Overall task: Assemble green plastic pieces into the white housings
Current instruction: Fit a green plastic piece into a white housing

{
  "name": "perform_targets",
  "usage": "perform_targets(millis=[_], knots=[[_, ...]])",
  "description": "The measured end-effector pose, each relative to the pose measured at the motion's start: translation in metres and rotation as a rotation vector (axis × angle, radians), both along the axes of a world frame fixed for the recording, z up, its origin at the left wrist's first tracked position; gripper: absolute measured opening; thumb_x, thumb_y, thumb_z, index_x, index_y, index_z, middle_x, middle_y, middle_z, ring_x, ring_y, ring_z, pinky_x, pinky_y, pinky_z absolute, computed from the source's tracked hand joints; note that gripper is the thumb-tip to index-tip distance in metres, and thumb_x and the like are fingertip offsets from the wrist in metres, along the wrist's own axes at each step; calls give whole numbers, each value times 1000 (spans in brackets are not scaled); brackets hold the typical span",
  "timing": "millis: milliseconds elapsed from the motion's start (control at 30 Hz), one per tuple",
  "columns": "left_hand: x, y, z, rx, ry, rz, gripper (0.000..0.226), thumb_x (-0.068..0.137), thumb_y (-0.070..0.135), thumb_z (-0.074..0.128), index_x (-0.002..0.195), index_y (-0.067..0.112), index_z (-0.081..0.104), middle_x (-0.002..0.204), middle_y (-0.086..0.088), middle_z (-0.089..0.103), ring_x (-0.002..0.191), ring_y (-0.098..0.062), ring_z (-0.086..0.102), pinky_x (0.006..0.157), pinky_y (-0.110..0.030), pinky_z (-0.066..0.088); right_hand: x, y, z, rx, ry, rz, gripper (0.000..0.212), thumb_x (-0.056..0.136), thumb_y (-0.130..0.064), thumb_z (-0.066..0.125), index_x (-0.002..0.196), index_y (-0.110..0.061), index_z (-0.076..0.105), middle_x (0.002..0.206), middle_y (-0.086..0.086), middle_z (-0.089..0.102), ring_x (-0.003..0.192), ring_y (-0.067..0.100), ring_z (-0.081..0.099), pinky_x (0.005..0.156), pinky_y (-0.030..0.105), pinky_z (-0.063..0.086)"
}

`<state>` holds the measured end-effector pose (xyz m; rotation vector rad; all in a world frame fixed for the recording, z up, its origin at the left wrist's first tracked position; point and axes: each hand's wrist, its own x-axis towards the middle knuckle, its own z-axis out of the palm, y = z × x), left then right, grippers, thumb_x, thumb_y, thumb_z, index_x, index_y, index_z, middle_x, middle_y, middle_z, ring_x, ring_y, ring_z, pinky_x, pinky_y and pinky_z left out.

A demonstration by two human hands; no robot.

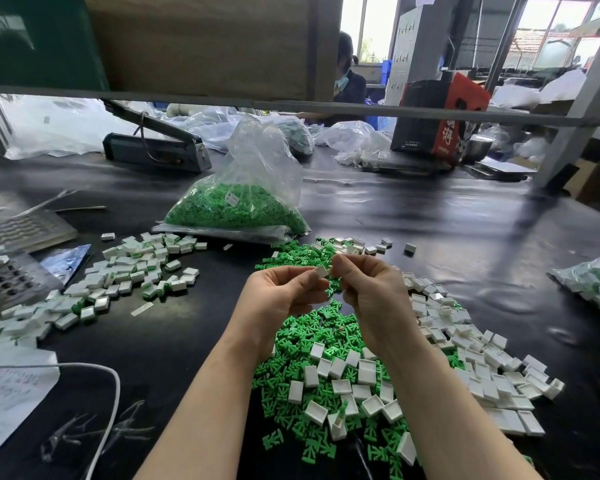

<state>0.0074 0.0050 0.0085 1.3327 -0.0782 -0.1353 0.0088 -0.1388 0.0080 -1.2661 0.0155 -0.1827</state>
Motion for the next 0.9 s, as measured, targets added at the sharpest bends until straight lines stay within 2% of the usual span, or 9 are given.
perform_targets(millis=[133,267,433,667,800,900], knots=[[0,0,0,-18,-4,6,11,89,15,67,97,8,72,88,-9,77,74,-15,73,63,-21,53,0,2,0,-34,-6,-20,5,86,-14,71,85,-10,68,71,-1,64,54,-2,54,56,16,42],[1,1,-1,-22,-29,21,11,87,17,68,94,11,73,89,-10,76,76,-16,74,64,-22,52,0,2,0,-36,2,-3,5,87,-14,70,84,-10,67,68,-2,63,53,-1,54,53,14,43],[4,2,-3,89,-115,71,11,85,19,71,92,11,74,83,-8,76,74,-16,73,60,-20,53,1,-3,-1,-202,-26,-5,6,89,-14,69,87,-8,66,74,1,65,57,-1,57,53,14,43],[4,4,-3,151,-142,74,12,88,17,69,95,8,73,82,-8,76,73,-17,73,62,-24,53,2,-2,-4,-272,-111,-22,7,89,-13,70,88,-7,67,70,-3,65,55,-3,57,53,11,44],[3,4,-4,182,-151,70,8,87,15,70,92,9,73,79,-9,76,71,-17,72,64,-26,52,2,-7,-3,-395,-96,78,8,94,-14,63,91,-7,62,70,4,64,53,1,56,50,13,42],[3,3,-5,247,-183,50,7,89,12,68,91,6,72,75,-8,75,66,-14,70,60,-23,52,3,-13,-5,-675,-77,127,16,100,-20,54,89,-10,59,65,2,60,55,10,51,55,24,41]])
